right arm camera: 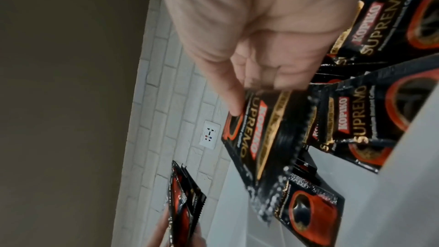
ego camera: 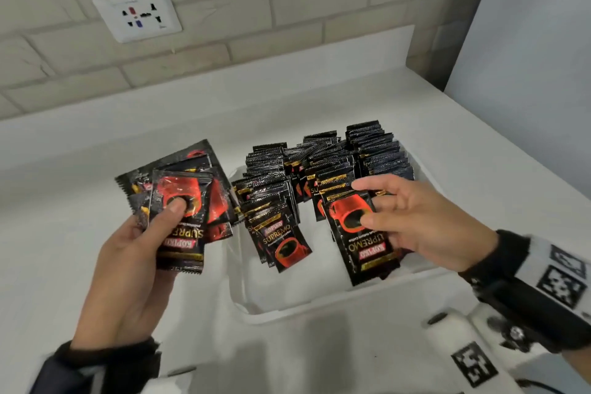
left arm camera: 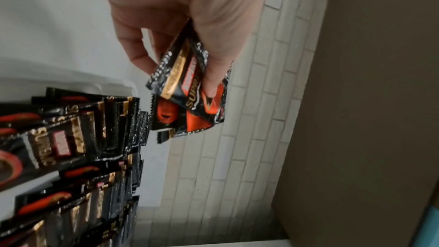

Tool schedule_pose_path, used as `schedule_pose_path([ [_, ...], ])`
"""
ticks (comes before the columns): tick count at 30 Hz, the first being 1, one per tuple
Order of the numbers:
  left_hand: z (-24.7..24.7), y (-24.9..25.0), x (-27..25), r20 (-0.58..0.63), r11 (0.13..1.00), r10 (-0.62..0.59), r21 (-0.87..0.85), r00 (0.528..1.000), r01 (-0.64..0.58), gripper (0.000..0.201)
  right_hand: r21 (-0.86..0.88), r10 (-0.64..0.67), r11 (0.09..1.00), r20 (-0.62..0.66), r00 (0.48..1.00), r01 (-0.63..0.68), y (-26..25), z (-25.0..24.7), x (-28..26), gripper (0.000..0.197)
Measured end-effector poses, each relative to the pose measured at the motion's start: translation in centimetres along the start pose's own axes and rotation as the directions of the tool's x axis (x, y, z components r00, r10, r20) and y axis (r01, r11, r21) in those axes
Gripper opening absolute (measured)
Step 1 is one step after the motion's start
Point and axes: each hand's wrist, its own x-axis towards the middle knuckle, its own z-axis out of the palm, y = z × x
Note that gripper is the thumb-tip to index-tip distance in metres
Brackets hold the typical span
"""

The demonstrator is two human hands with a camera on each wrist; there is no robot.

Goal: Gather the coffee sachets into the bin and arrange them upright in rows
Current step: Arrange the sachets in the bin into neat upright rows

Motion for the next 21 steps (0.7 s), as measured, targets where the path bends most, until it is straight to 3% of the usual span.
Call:
schedule_pose_path([
  [7, 0.3, -0.2, 0.3, -0.079, 0.975, -0.046, -0.221, 0.996, 0.028, 0.037, 0.387, -0.041, 0.922, 0.06, 0.997, 0.015, -0.2, -0.1, 0.2, 0.063],
  [9, 0.4, -0.1, 0.1, -0.105, 0.961, -0.047, -0.277, 0.993, 0.016, 0.038, 0.458, -0.048, 0.889, 0.035, 0.998, 0.026, -0.4, -0.2, 0.2, 0.056],
  [12, 0.1, -0.2, 0.0, -0.14, 0.933, -0.062, -0.361, 0.988, 0.007, 0.03, 0.468, -0.048, 0.882, -0.031, 0.998, 0.057, -1.1, -0.2, 0.0, 0.028],
  [14, -0.1, -0.2, 0.0, -0.148, 0.924, -0.065, -0.383, 0.987, 0.003, 0.031, 0.465, -0.027, 0.884, -0.07, 0.997, 0.057, -1.8, -0.1, 0.0, 0.019],
  [18, -0.3, -0.3, -0.1, -0.154, 0.927, -0.063, -0.376, 0.986, 0.001, 0.012, 0.375, -0.001, 0.927, -0.043, 0.999, 0.017, -3.4, 0.5, 0.0, 0.028],
  [21, -0.4, -0.3, 0.0, -0.166, 0.923, -0.057, -0.384, 0.984, -0.011, 0.011, 0.345, 0.035, 0.937, 0.054, 0.998, -0.051, -4.4, 1.2, 0.4, 0.032],
])
